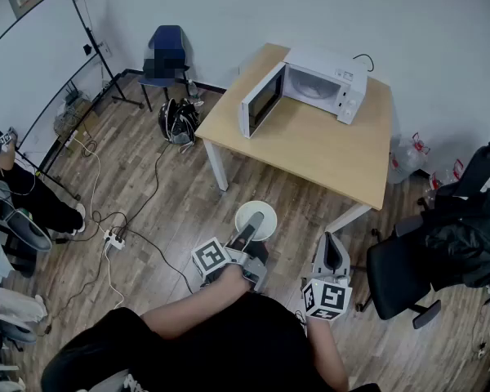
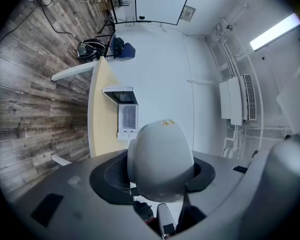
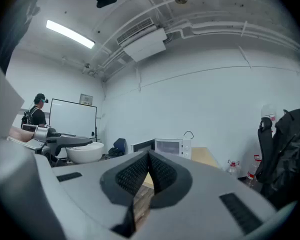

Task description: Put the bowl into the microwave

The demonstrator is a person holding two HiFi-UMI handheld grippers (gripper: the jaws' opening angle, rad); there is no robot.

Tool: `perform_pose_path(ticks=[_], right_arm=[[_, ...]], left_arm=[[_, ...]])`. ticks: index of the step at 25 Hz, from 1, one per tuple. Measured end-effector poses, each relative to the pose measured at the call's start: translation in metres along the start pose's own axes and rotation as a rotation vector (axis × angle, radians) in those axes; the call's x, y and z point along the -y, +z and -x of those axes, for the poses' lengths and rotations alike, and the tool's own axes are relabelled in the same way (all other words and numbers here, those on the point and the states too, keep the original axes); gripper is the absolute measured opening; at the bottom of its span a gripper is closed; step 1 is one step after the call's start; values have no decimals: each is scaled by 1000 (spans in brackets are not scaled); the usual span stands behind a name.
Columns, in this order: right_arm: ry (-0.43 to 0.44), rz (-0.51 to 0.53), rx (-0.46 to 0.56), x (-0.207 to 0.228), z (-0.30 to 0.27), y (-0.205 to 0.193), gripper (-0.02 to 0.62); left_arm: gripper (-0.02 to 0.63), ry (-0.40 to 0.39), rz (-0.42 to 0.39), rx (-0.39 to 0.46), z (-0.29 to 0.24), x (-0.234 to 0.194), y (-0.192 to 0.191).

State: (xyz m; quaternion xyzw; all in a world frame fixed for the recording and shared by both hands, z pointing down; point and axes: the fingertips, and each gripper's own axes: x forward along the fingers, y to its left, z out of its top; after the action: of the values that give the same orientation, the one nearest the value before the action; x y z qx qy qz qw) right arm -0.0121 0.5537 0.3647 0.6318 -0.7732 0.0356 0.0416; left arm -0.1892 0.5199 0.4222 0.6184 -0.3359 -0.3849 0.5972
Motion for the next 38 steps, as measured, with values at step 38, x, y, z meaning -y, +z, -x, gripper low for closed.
perform_pose_path(ticks=[38], right_arm=[[-56, 5, -153, 92, -200, -25, 60]], left_arm=[[229, 188, -3, -156, -223, -72, 63]])
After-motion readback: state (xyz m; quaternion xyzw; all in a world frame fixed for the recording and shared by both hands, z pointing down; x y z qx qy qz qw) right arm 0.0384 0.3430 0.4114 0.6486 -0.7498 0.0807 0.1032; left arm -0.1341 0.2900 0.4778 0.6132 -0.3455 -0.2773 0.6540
